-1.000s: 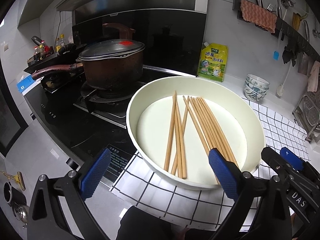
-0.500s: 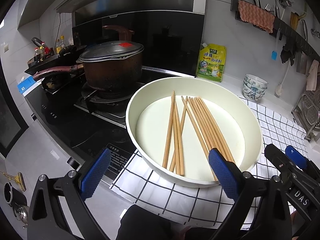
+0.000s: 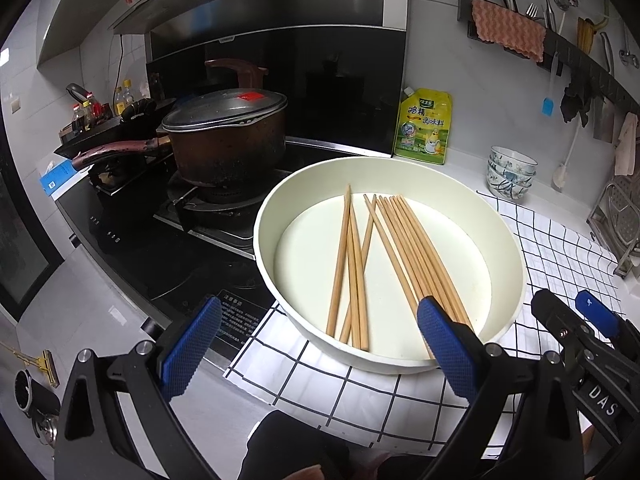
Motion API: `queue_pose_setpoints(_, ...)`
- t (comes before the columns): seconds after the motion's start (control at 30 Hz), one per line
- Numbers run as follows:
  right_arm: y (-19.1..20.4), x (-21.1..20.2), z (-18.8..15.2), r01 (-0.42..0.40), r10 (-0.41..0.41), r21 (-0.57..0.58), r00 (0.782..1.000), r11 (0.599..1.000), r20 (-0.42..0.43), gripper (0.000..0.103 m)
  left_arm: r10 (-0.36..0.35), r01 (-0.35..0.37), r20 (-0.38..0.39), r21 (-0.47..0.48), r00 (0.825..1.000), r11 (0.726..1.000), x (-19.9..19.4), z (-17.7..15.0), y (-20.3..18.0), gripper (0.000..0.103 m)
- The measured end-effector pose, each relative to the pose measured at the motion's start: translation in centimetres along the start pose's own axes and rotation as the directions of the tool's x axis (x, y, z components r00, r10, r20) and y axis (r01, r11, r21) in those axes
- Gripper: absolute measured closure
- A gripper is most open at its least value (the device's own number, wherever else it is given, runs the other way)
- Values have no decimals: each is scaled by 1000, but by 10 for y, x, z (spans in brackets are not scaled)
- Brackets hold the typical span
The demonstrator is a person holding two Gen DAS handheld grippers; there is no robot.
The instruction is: Organize utensils
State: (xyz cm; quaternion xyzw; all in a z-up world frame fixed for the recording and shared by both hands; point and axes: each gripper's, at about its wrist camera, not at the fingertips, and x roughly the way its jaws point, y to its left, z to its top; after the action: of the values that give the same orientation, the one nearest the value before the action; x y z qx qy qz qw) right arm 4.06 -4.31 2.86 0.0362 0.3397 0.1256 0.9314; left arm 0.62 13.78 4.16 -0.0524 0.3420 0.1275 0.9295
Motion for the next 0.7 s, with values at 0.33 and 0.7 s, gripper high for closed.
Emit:
queue_pose_setpoints(0.33,-1,-1,-1,-6,6,1,1000,1000,-2,24,-1,1,0,8,1000,1000,0,-1,-1,6)
queue_pose_setpoints(0.7,-1,-1,-1,-7,7,3,1000,1000,-3,24,7,-7,1,10,1000,1000,0,-1,-2,6)
